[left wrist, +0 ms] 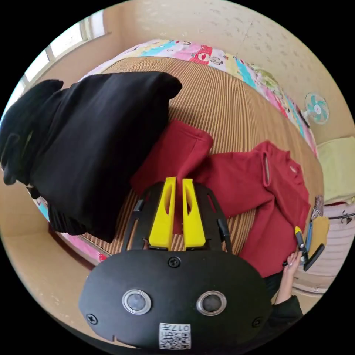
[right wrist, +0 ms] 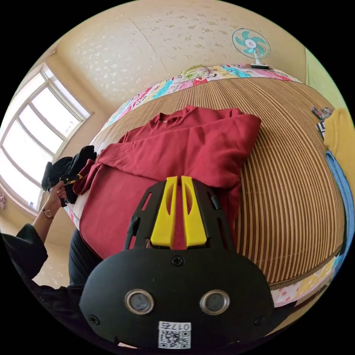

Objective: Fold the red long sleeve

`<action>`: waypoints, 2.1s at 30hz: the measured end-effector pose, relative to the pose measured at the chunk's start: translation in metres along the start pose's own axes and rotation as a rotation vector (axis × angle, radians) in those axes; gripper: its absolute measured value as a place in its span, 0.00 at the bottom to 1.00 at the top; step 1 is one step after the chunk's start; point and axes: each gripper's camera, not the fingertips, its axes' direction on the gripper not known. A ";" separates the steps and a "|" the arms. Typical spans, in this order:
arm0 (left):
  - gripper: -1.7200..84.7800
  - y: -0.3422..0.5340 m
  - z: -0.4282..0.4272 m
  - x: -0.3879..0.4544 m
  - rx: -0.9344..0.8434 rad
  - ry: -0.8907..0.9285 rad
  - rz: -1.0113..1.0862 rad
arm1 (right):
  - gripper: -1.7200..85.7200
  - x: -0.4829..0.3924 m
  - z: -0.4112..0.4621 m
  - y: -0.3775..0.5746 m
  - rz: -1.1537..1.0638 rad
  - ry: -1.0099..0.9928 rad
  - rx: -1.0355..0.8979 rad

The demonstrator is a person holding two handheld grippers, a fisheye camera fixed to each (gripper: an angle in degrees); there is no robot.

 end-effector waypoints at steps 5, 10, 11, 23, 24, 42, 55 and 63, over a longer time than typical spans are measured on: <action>0.06 0.043 -0.130 -0.028 0.503 0.478 -0.105 | 0.03 0.068 -0.010 0.012 0.092 -0.291 0.034; 0.06 0.059 -0.105 0.140 0.414 0.801 0.326 | 0.03 0.080 -0.016 0.013 0.078 -0.268 0.039; 0.06 0.065 -0.090 0.168 0.364 0.813 0.386 | 0.03 0.094 -0.017 0.013 0.104 -0.328 0.038; 0.09 0.320 0.160 0.234 -0.141 0.277 0.624 | 0.03 0.081 -0.099 0.053 0.060 -0.224 0.061; 0.09 0.338 0.158 0.200 -0.101 0.170 0.601 | 0.03 0.073 -0.108 0.059 0.037 -0.153 0.077; 0.01 0.240 0.398 0.134 -0.073 -0.254 0.518 | 0.02 0.017 0.113 -0.106 -0.211 0.406 -0.104; 0.01 0.204 0.502 0.188 0.086 -0.689 0.671 | 0.02 0.036 0.160 -0.191 -0.154 0.365 -0.044; 0.01 0.175 0.493 0.177 0.084 -0.641 0.646 | 0.03 0.027 0.157 -0.205 -0.158 0.383 -0.059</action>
